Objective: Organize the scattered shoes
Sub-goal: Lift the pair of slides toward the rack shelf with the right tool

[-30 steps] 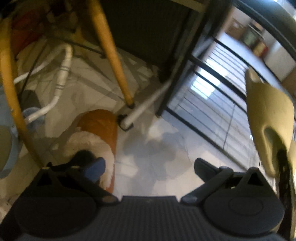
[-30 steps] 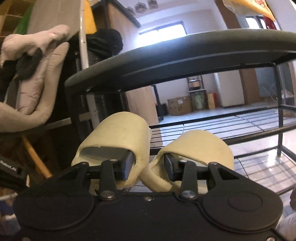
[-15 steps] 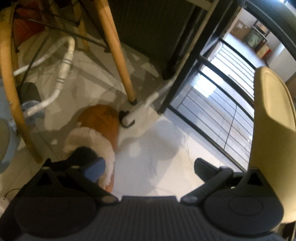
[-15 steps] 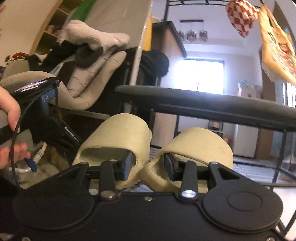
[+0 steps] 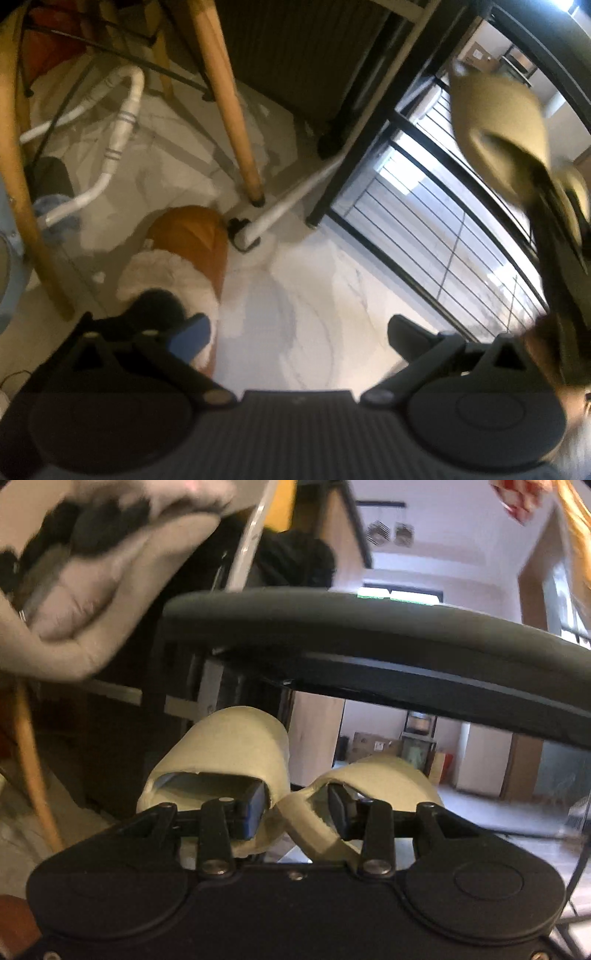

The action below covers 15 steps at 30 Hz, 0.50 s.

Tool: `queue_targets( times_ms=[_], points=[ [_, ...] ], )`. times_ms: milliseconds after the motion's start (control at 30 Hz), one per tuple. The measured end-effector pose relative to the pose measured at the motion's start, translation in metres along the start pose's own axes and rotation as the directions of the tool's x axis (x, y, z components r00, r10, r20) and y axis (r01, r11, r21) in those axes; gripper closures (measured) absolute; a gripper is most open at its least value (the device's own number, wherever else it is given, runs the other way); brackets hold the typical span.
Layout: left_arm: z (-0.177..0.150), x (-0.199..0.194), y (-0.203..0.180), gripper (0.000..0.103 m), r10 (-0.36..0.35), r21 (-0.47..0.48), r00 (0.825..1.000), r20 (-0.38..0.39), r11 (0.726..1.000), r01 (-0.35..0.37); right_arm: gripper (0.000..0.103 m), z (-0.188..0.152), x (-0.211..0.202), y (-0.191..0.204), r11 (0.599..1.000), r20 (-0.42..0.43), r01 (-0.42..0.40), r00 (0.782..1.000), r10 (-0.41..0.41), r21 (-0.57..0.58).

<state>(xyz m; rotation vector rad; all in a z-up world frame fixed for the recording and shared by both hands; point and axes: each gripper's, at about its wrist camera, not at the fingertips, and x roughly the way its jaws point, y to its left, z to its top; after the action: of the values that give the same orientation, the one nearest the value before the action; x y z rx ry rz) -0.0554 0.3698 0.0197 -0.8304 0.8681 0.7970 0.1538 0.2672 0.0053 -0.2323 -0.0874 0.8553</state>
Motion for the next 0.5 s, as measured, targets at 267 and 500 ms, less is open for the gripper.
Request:
queue_targets(
  times_ms=[267, 500],
  points=[
    [0.001, 0.005, 0.003, 0.001, -0.011, 0.001, 1.000, -0.027, 1.000, 0.011, 0.071, -0.005, 0.064, 0.025, 0.996, -0.003, 0.064, 0.998, -0.064, -0.055],
    [0.001, 0.012, 0.008, 0.001, -0.025, -0.028, 0.997, -0.073, 0.999, 0.023, 0.054, -0.034, 0.055, 0.033, 0.999, -0.091, 0.027, 0.996, -0.024, 0.033]
  ],
)
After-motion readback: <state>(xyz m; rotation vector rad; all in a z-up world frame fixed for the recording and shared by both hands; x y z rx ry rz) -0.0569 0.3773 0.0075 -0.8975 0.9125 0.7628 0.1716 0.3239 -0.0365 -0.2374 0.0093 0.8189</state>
